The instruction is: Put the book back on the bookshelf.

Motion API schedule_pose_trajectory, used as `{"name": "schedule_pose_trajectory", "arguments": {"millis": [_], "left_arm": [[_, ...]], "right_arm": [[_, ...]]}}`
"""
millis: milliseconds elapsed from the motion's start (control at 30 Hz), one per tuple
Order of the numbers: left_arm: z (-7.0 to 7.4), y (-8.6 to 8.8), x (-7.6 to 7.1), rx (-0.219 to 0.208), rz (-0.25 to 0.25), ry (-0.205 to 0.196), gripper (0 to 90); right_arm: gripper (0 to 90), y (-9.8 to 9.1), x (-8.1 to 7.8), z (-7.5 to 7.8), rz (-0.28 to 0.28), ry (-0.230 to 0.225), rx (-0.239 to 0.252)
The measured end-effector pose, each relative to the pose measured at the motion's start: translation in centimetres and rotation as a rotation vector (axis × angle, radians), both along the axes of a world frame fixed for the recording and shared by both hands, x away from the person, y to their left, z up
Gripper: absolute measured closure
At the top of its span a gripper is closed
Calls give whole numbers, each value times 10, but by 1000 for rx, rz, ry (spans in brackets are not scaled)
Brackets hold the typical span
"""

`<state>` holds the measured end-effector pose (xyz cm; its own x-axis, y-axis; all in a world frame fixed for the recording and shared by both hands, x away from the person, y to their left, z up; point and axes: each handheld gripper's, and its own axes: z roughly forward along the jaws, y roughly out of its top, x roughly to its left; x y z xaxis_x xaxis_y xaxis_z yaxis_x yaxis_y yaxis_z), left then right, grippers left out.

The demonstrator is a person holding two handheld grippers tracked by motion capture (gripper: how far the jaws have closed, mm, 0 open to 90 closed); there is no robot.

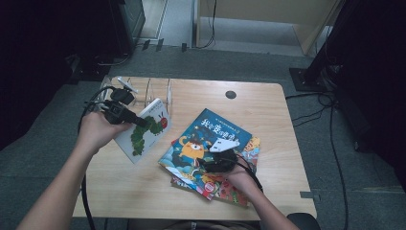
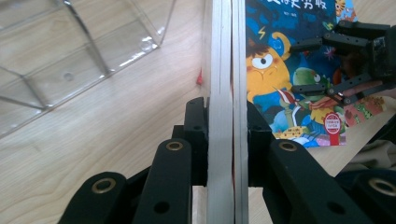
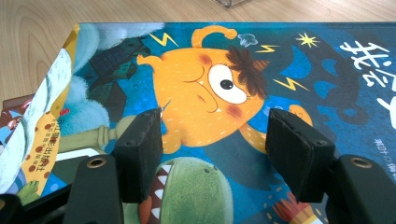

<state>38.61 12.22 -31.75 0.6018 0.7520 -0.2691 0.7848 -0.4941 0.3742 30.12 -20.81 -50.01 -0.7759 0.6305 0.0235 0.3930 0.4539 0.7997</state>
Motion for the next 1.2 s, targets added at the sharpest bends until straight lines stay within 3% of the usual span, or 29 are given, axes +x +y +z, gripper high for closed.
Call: {"name": "schedule_pose_trajectory", "arguments": {"millis": [133, 267, 467, 933, 1067, 1200], "left_arm": [[13, 7, 6, 1, 23, 0, 775], [26, 14, 14, -32, 46, -3, 776], [38, 14, 27, 0, 60, -5, 776], [46, 12, 59, 13, 117, 4, 776], [48, 14, 70, -14, 130, 11, 776], [45, 12, 80, -7, 153, 14, 776]], "right_arm": [[365, 0, 0, 0, 0, 0, 0], [364, 0, 0, 0, -1, 1, -1], [362, 1, 0, 0, -3, 2, 0], [362, 1, 0, 0, -4, 0, 0], [362, 1, 0, 0, -4, 0, 0], [362, 1, 0, 0, -4, 0, 0]]}}
